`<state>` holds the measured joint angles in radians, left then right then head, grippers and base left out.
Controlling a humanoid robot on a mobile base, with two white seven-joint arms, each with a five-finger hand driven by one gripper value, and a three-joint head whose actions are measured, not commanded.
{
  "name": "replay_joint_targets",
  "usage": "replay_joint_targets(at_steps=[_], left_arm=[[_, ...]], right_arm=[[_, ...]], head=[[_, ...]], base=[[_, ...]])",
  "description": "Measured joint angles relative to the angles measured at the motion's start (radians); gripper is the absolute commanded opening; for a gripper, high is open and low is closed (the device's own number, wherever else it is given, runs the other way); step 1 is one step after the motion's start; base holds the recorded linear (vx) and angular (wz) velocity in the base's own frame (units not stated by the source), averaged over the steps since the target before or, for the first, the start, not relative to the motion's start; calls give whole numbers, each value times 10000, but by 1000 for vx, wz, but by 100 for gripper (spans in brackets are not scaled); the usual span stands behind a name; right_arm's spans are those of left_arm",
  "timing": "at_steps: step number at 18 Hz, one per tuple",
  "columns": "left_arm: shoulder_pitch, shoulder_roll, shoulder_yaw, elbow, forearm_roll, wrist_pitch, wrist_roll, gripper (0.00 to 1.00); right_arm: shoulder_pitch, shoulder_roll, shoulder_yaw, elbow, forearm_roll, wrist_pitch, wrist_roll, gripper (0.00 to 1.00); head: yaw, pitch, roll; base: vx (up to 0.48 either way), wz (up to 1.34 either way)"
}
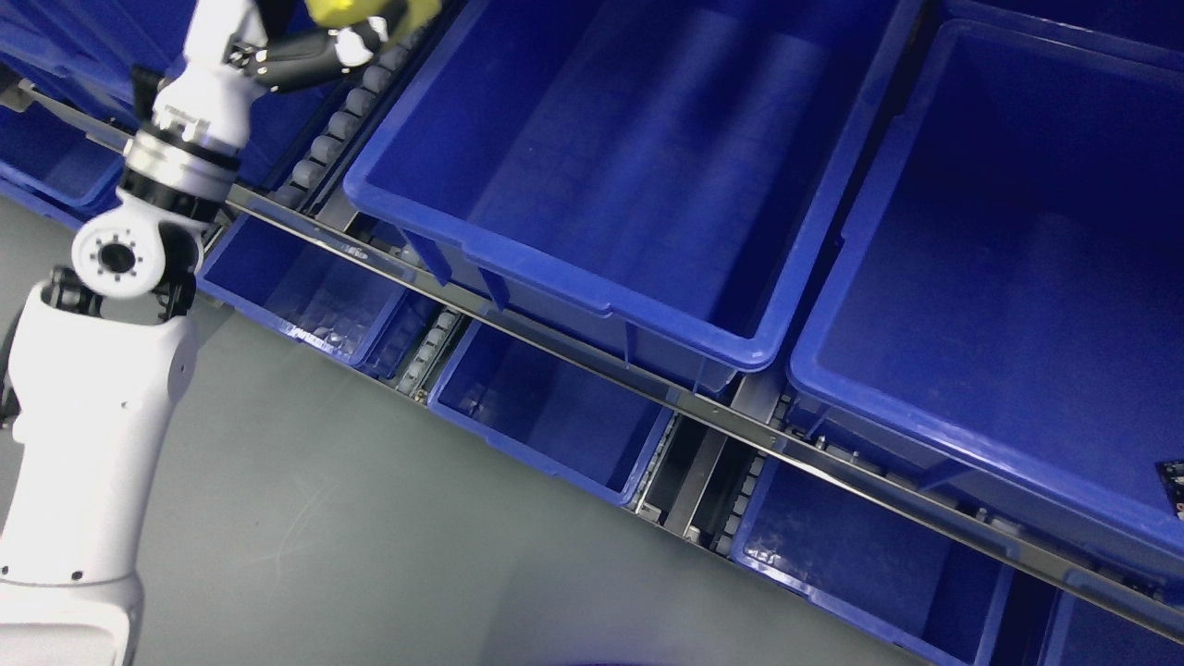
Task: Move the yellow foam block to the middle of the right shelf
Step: 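Extend the left hand over the middle blue bin, then open the left hand to drop the cube into the bin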
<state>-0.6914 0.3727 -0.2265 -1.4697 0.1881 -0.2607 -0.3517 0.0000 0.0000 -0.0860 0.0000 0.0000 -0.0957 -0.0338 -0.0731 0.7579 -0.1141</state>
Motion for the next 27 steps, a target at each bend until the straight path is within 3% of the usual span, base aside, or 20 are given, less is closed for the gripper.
replay_joint_targets(at_steps=[3, 4, 6, 7, 11, 14, 18, 21, 27], left_arm=[[-817, 104, -576, 304, -518, 600, -993, 7], [-1076, 129, -789, 397, -756, 866, -1224, 14], [-1549, 151, -1211, 586, -1421, 1575, -1689, 45], [-1706, 151, -1390, 661, -1716, 1843, -1815, 56], [-2172, 110, -2034, 922, -2590, 2414, -2012, 79], [-2359, 59, -2369, 1062, -2905, 2519, -1756, 87], [-2557, 20, -2695, 1179, -3087, 2558, -1195, 88], [-2605, -65, -2801, 1224, -3159, 2379, -1094, 96], [-2066, -473, -2055, 965, -3225, 2052, -1696, 99]], right_arm=[[0, 0, 0, 0, 0, 0, 0, 100], [0, 0, 0, 0, 0, 0, 0, 100], [0, 0, 0, 0, 0, 0, 0, 100], [-1, 0, 0, 0, 0, 0, 0, 100], [0, 0, 0, 0, 0, 0, 0, 100], [0, 0, 0, 0, 0, 0, 0, 100], [0, 0, 0, 0, 0, 0, 0, 100], [0, 0, 0, 0, 0, 0, 0, 100], [-1, 0, 0, 0, 0, 0, 0, 100]], head=[[0, 0, 0], [0, 0, 0], [0, 0, 0], [0, 0, 0], [0, 0, 0], [0, 0, 0], [0, 1, 0], [0, 0, 0], [0, 0, 0]], base=[[64, -144], [61, -120], [45, -91], [44, -86], [26, -29], [11, 0], [0, 0], [0, 0], [0, 0]])
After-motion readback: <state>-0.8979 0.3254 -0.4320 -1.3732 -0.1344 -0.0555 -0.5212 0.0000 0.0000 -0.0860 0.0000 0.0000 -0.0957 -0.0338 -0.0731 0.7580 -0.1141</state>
